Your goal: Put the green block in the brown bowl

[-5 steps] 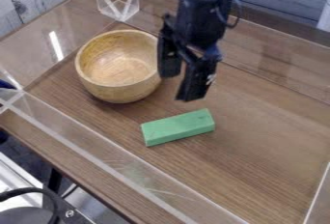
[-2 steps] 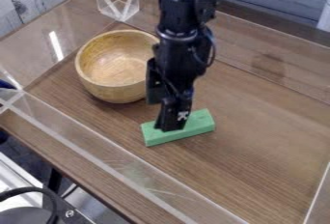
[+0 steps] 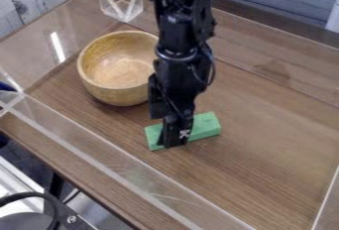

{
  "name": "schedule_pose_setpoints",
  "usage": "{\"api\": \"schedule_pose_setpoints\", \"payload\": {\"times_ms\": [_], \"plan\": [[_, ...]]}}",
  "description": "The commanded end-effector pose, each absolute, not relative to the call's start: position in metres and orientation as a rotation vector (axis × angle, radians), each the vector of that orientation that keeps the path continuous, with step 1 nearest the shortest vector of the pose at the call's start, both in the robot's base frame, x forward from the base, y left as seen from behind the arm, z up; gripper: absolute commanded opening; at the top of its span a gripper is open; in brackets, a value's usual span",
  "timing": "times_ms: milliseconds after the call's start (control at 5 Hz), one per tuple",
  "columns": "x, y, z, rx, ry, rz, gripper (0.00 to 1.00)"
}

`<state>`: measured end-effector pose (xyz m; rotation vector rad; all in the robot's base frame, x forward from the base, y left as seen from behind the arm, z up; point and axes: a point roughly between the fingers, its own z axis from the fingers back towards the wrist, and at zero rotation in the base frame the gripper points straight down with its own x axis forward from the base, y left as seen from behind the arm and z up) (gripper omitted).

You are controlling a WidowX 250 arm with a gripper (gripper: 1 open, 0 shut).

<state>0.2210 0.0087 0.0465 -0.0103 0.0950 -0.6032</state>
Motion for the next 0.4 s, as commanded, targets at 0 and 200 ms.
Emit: {"api": "schedule_pose_setpoints", "payload": {"times_ms": [0,200], "plan": [[0.2267,0.0119,0.0463,0.003,0.045,-0.579,1.00],[0.2261,0.0134,0.0397,0.006,0.027,-0.565,1.00]]}}
